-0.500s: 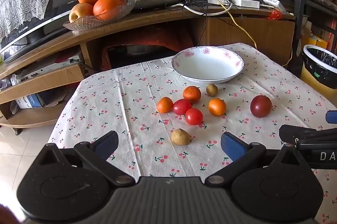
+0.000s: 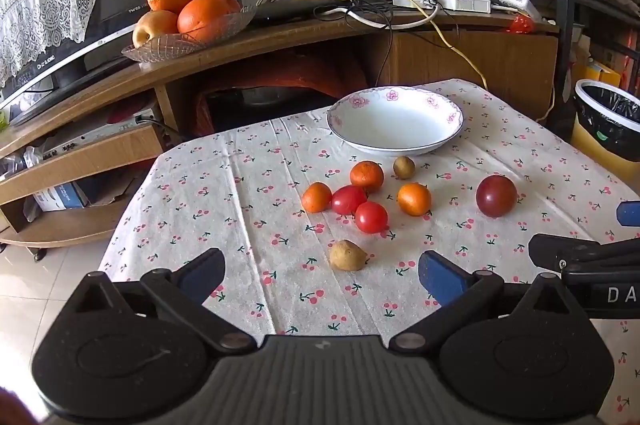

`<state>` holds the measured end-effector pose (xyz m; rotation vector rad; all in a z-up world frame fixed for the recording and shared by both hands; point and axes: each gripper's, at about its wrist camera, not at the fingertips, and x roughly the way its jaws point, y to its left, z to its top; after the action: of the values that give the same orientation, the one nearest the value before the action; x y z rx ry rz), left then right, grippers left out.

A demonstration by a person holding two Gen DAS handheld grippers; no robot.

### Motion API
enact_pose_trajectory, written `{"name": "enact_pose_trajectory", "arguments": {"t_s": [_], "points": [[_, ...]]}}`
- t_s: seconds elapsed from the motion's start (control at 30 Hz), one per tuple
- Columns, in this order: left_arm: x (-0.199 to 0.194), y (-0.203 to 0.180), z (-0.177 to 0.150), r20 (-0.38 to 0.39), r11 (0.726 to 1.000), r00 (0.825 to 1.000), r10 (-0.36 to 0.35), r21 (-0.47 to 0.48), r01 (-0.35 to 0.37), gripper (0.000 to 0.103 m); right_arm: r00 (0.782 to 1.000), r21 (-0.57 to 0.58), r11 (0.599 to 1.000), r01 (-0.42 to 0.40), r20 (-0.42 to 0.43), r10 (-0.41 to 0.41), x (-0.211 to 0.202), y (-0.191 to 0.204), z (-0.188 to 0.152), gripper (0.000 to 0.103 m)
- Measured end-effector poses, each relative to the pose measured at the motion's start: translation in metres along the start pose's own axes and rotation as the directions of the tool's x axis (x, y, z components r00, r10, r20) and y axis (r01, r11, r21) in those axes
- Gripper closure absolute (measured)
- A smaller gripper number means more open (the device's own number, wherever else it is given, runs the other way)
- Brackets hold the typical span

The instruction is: Organize fruits

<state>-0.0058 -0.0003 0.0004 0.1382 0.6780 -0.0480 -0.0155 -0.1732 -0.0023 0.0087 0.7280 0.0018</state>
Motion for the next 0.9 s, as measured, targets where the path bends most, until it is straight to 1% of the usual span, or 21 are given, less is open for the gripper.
{"name": "enact_pose_trajectory", "arguments": {"t_s": [0.9], "points": [[-0.0044, -0.0004, -0.001, 0.011, 1.0, 1.0, 0.014, 0.023, -0.015, 0.0, 0.999, -0.007, 0.999, -0.052, -0.011, 0.052, 0.0003, 0.0009, -0.0017, 0.011]]}}
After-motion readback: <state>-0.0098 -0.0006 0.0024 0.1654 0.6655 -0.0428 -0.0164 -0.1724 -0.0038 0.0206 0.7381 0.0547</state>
